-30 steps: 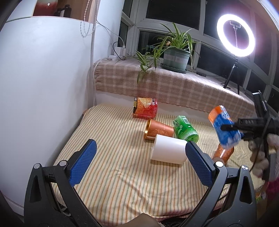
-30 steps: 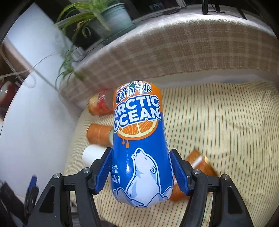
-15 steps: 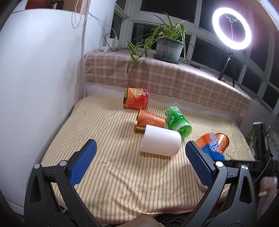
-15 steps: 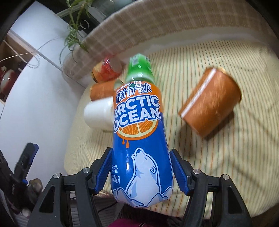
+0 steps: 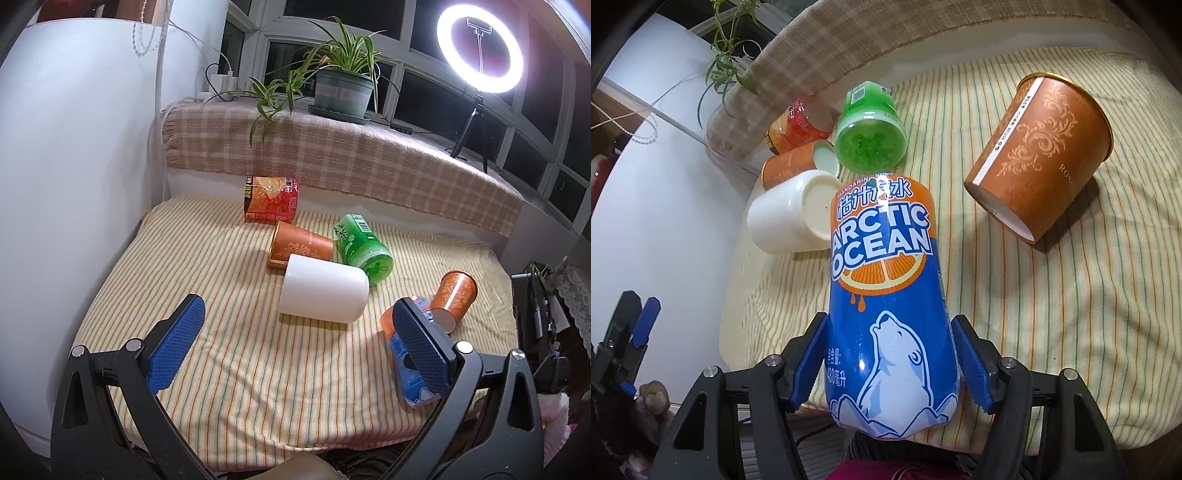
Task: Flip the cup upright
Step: 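Grasp the blue bottle with the left tool while the right tool holds it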
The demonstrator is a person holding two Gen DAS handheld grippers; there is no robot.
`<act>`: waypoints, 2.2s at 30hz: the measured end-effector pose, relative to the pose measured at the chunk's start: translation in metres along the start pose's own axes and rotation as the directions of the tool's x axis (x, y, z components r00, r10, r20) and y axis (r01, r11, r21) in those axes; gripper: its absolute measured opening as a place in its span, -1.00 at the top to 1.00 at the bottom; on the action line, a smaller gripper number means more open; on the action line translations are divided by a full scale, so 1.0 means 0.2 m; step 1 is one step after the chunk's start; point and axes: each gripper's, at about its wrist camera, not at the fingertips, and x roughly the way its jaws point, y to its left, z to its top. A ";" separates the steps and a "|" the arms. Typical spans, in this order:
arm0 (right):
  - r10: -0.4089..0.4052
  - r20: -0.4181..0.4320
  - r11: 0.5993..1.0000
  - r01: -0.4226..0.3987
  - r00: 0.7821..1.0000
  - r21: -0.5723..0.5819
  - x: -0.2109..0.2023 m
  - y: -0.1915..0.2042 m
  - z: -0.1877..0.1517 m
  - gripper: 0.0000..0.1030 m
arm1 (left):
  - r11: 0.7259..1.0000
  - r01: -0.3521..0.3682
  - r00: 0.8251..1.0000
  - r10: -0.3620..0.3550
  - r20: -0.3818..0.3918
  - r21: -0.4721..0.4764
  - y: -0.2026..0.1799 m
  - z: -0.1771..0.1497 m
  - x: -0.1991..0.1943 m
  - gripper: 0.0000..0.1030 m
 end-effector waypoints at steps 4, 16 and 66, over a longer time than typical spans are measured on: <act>0.006 0.003 1.000 -0.005 1.000 -0.027 -0.01 0.01 -0.01 -0.40 | 1.000 0.004 1.000 -0.004 -0.001 0.005 -0.01 0.00 0.01 -1.00; -0.052 0.149 0.992 0.068 0.987 -0.104 -0.24 0.00 -0.05 -0.61 | 0.992 0.115 0.988 -0.119 -0.096 -0.042 -0.07 0.01 0.11 -1.00; -0.277 0.283 0.961 0.265 0.918 0.082 -0.57 -0.41 -0.28 -0.61 | 0.897 0.278 0.745 -0.427 -0.512 -0.344 -0.38 -0.14 0.86 -0.25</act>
